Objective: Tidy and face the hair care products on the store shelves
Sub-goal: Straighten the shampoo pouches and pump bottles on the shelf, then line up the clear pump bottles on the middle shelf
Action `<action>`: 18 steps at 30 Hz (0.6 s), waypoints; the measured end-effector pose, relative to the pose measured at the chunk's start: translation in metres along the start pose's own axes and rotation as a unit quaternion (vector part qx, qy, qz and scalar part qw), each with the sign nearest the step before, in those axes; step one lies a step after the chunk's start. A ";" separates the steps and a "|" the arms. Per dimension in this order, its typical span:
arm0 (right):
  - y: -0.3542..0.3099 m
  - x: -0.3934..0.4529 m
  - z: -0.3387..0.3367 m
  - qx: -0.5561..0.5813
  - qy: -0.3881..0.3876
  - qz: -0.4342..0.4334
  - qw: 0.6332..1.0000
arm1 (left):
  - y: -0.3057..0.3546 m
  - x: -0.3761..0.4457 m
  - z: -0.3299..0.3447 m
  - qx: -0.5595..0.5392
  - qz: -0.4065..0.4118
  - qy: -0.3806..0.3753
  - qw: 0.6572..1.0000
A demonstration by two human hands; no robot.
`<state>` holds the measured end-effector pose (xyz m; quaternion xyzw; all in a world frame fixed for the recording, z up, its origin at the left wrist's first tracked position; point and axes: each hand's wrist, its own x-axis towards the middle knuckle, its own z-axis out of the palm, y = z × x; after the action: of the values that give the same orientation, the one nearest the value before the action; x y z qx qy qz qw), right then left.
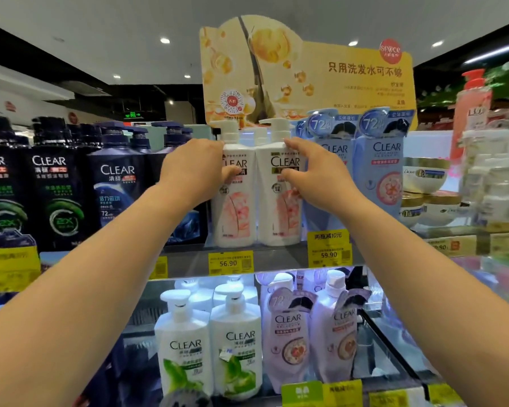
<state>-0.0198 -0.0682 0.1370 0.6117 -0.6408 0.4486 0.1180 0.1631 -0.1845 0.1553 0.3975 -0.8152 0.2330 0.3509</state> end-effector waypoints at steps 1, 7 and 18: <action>0.000 -0.002 -0.001 0.005 0.003 0.003 1.000 | -0.001 -0.001 0.001 -0.019 -0.004 -0.006 1.000; 0.006 -0.037 -0.008 0.147 0.048 0.093 0.984 | 0.022 -0.038 0.008 -0.126 -0.005 0.097 0.987; 0.040 -0.193 -0.002 0.252 0.052 0.368 0.894 | 0.135 -0.145 0.061 -0.424 0.104 -0.022 0.899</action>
<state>-0.0128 0.0576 -0.0144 0.3174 -0.6787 0.6373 -0.1803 0.0930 -0.0769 -0.0074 0.1294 -0.8811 -0.1086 0.4416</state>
